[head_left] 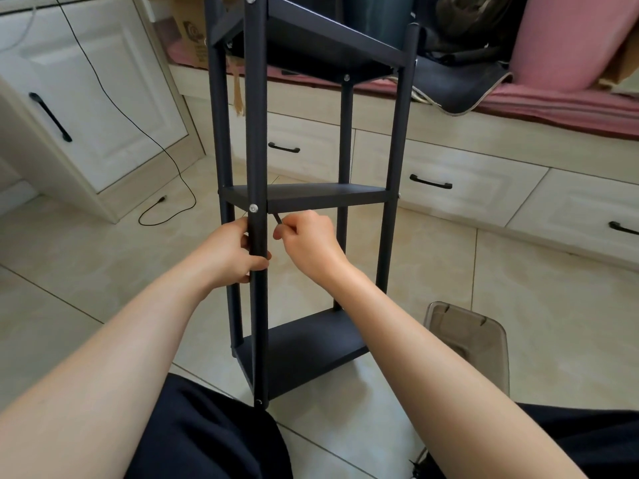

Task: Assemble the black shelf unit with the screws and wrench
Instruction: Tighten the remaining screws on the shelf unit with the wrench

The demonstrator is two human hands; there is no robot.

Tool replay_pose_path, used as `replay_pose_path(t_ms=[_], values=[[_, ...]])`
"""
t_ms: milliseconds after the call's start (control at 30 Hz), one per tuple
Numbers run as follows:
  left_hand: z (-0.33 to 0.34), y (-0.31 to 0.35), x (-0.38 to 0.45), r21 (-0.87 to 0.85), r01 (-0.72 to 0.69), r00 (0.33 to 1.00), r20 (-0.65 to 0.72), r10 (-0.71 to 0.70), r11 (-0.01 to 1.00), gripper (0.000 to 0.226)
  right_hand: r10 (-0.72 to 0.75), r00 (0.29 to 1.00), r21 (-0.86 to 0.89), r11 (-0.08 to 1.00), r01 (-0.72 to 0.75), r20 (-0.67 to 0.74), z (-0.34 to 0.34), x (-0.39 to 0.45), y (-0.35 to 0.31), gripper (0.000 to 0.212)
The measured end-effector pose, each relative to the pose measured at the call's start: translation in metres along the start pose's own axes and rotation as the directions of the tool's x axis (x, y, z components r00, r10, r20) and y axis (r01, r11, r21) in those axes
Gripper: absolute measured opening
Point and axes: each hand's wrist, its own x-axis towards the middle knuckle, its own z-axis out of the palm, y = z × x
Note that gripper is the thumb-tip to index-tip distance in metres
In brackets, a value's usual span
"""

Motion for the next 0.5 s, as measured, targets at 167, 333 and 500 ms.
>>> replay_pose_path(t_ms=[167,333,500], values=[[-0.001,-0.001,0.001,-0.008,0.003,1.0,0.001,-0.003,1.0,0.062,-0.017,0.999,0.03,0.999,0.018,-0.041,0.003,0.002,0.002,0.027],[0.0,-0.004,0.001,-0.023,0.013,1.0,0.009,-0.012,1.0,0.06,-0.065,0.991,0.101,0.992,0.077,-0.117,0.007,-0.001,0.011,0.025],[0.002,-0.003,0.003,-0.017,0.003,1.0,0.011,-0.002,1.0,0.059,-0.149,0.951,0.117,0.976,0.186,-0.27,0.021,-0.001,0.022,0.02]])
